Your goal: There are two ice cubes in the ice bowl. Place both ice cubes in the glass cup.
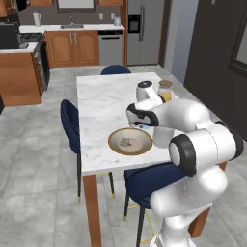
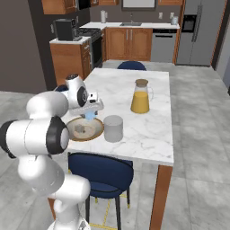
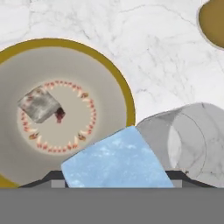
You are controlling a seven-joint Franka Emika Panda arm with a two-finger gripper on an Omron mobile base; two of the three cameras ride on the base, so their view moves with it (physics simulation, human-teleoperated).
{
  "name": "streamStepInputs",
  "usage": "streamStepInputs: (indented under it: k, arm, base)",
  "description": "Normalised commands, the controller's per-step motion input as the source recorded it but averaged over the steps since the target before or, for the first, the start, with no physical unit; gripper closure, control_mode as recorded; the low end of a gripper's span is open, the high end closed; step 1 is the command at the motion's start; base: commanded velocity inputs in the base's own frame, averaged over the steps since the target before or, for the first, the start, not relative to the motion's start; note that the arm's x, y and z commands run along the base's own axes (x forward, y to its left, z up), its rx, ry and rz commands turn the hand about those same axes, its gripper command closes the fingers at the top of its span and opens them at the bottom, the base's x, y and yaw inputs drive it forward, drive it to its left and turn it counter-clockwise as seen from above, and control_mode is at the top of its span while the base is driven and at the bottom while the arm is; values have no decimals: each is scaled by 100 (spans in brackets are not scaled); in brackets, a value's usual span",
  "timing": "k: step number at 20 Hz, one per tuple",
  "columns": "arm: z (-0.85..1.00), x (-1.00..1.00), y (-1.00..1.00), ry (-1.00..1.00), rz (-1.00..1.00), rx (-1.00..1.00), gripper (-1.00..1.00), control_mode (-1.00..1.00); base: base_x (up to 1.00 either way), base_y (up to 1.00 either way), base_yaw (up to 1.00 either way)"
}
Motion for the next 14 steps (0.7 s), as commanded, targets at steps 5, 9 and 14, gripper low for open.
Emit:
streamStepInputs:
  k: [5, 9, 14]
  arm:
    - [45, 0, -57, -5, -34, 7, 100, -100]
    - [21, -2, -63, -7, -25, 0, 100, -100]
    - [-1, -3, -55, -1, -9, 8, 100, -100]
  base:
    - [0, 0, 0]
    - [0, 0, 0]
    - [0, 0, 0]
